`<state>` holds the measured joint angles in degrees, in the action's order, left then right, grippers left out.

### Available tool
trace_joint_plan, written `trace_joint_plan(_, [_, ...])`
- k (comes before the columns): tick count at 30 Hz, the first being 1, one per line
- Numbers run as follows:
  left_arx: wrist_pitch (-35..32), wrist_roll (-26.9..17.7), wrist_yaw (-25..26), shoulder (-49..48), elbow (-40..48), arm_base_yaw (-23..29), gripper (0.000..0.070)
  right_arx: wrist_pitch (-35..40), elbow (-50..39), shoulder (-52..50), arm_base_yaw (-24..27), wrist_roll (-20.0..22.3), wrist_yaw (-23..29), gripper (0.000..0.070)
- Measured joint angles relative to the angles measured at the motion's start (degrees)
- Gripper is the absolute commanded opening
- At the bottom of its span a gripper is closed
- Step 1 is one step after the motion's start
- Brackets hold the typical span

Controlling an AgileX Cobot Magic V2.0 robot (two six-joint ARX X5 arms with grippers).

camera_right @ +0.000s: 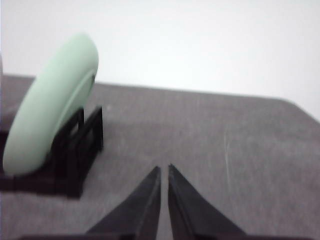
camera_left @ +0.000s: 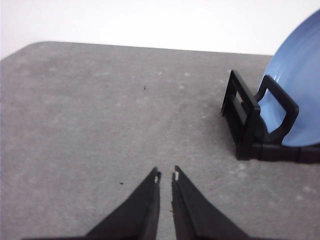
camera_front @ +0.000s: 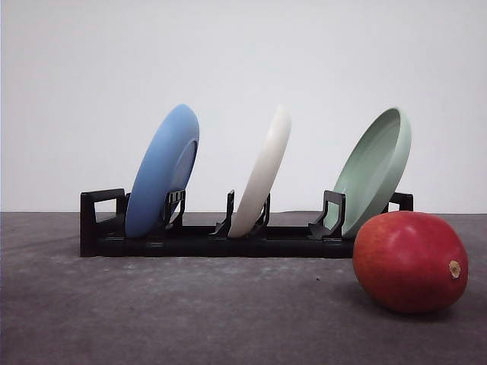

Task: Place pomegranate in white plate

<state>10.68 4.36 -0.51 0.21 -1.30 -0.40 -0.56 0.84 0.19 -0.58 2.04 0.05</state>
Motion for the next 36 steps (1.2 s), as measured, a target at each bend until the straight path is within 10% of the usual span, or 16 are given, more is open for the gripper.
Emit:
trace_joint_plan(16, [-14.49,11.54,-1.58,0.05,-3.54,0.02,0.0013,2.61,3.05,0.02,0.0,-17.4,-0.13,0.001])
trace_joint_plan(36, [27.24,9.73,-3.05,19.67,-39.01,0.0,0.0012,-29.76,35.31,15.77,-0.02,-17.81,-8.95,0.0009])
